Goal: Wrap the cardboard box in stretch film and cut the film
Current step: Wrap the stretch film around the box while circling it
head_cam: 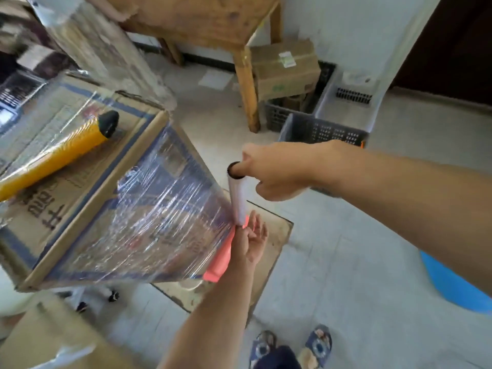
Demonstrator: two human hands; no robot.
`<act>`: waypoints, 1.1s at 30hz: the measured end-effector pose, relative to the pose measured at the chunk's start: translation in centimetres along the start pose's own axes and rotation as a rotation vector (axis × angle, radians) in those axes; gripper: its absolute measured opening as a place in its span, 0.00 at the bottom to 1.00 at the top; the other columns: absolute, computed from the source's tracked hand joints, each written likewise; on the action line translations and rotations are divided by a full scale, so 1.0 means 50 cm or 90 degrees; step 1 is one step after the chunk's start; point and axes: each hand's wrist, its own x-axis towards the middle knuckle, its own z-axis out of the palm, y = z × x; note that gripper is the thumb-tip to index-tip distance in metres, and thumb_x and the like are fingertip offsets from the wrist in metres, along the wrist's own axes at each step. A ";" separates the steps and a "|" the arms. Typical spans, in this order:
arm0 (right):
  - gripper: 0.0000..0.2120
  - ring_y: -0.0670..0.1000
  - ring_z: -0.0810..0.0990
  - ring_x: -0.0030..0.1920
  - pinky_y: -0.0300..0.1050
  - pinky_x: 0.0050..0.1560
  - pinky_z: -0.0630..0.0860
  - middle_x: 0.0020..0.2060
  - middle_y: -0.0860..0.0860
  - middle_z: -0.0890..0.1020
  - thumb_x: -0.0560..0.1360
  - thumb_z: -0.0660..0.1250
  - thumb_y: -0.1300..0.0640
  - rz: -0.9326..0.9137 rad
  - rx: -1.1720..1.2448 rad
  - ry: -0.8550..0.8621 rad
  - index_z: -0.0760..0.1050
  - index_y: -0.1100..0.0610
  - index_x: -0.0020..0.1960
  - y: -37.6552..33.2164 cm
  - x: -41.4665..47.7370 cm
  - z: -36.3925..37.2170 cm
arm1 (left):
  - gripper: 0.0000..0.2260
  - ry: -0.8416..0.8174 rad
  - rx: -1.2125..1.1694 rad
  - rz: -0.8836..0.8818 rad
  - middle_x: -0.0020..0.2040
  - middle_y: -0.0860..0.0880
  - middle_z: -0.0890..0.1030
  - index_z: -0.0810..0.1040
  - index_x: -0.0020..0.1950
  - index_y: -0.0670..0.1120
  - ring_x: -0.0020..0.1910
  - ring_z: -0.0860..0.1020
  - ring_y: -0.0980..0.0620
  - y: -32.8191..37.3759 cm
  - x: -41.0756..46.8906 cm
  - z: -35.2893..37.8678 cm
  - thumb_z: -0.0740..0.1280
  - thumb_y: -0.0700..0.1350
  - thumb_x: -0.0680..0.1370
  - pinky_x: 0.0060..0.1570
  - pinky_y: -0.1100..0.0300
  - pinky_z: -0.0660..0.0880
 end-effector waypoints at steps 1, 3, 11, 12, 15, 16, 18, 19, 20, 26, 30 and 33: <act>0.23 0.59 0.77 0.45 0.59 0.47 0.78 0.54 0.56 0.73 0.72 0.56 0.63 -0.012 -0.007 0.000 0.68 0.49 0.65 0.007 0.010 -0.006 | 0.28 0.005 0.000 0.001 0.59 0.46 0.78 0.74 0.58 0.40 0.54 0.77 0.50 -0.001 0.009 0.006 0.49 0.27 0.62 0.42 0.55 0.81; 0.22 0.59 0.77 0.45 0.60 0.46 0.78 0.55 0.55 0.73 0.72 0.56 0.63 -0.038 -0.021 -0.001 0.69 0.49 0.64 0.022 0.030 -0.021 | 0.28 0.004 -0.021 0.005 0.60 0.45 0.77 0.74 0.60 0.40 0.55 0.77 0.50 -0.005 0.028 0.024 0.46 0.26 0.67 0.40 0.54 0.82; 0.18 0.59 0.75 0.44 0.59 0.47 0.77 0.57 0.55 0.70 0.74 0.56 0.62 -0.143 -0.069 -0.034 0.68 0.49 0.61 0.104 0.117 -0.091 | 0.31 -0.045 -0.234 0.084 0.58 0.41 0.78 0.71 0.61 0.46 0.53 0.79 0.47 -0.019 0.109 0.116 0.47 0.23 0.67 0.43 0.52 0.81; 0.18 0.59 0.75 0.45 0.59 0.48 0.77 0.57 0.54 0.70 0.74 0.56 0.62 -0.157 -0.066 -0.038 0.68 0.48 0.61 0.115 0.132 -0.100 | 0.28 -0.048 -0.260 0.106 0.56 0.42 0.77 0.72 0.57 0.46 0.52 0.79 0.47 -0.018 0.123 0.129 0.44 0.24 0.69 0.41 0.53 0.80; 0.18 0.59 0.75 0.47 0.57 0.48 0.76 0.59 0.53 0.69 0.75 0.56 0.61 -0.210 -0.053 -0.043 0.69 0.47 0.63 0.142 0.172 -0.129 | 0.25 -0.049 -0.288 0.143 0.52 0.44 0.76 0.72 0.54 0.46 0.50 0.76 0.49 -0.014 0.145 0.170 0.50 0.22 0.68 0.37 0.57 0.80; 0.19 0.58 0.75 0.47 0.56 0.48 0.76 0.59 0.53 0.69 0.76 0.56 0.61 -0.226 -0.049 -0.045 0.69 0.47 0.64 0.150 0.186 -0.139 | 0.29 -0.059 -0.299 0.155 0.52 0.45 0.76 0.70 0.57 0.47 0.50 0.75 0.50 -0.011 0.153 0.182 0.60 0.21 0.63 0.37 0.57 0.80; 0.21 0.57 0.73 0.47 0.53 0.46 0.73 0.60 0.52 0.69 0.77 0.56 0.60 -0.256 -0.042 -0.061 0.68 0.45 0.67 0.164 0.216 -0.156 | 0.47 -0.084 -0.347 0.165 0.52 0.47 0.76 0.68 0.61 0.48 0.49 0.75 0.52 -0.003 0.171 0.204 0.76 0.25 0.46 0.38 0.58 0.80; 0.22 0.56 0.73 0.47 0.51 0.45 0.72 0.60 0.51 0.68 0.77 0.56 0.60 -0.270 -0.044 -0.070 0.67 0.44 0.68 0.170 0.232 -0.164 | 0.53 -0.098 -0.385 0.170 0.52 0.47 0.75 0.68 0.63 0.48 0.49 0.76 0.53 0.004 0.176 0.216 0.79 0.27 0.41 0.39 0.58 0.80; 0.22 0.56 0.73 0.48 0.50 0.45 0.71 0.60 0.51 0.68 0.77 0.56 0.60 -0.284 -0.050 -0.079 0.66 0.44 0.68 0.176 0.248 -0.172 | 0.57 -0.098 -0.412 0.177 0.53 0.47 0.75 0.67 0.66 0.49 0.49 0.76 0.53 0.010 0.184 0.227 0.79 0.28 0.39 0.39 0.58 0.80; 0.22 0.58 0.75 0.52 0.55 0.51 0.76 0.60 0.51 0.69 0.76 0.57 0.60 -0.389 -0.072 -0.135 0.65 0.47 0.69 0.186 0.357 -0.214 | 0.43 -0.001 -0.520 0.289 0.51 0.43 0.79 0.69 0.67 0.49 0.52 0.77 0.50 0.071 0.216 0.275 0.68 0.23 0.55 0.40 0.57 0.78; 0.23 0.59 0.76 0.54 0.55 0.53 0.75 0.62 0.52 0.69 0.75 0.58 0.58 -0.479 -0.084 -0.160 0.65 0.47 0.70 0.174 0.435 -0.237 | 0.32 0.063 -0.523 0.373 0.52 0.44 0.79 0.74 0.57 0.48 0.47 0.79 0.50 0.104 0.228 0.312 0.52 0.25 0.59 0.34 0.59 0.79; 0.25 0.56 0.75 0.54 0.48 0.49 0.71 0.64 0.51 0.68 0.76 0.57 0.59 -0.529 -0.088 -0.188 0.63 0.48 0.73 0.167 0.487 -0.246 | 0.28 0.083 -0.535 0.407 0.45 0.44 0.83 0.79 0.50 0.44 0.43 0.82 0.50 0.129 0.241 0.333 0.47 0.26 0.62 0.38 0.60 0.77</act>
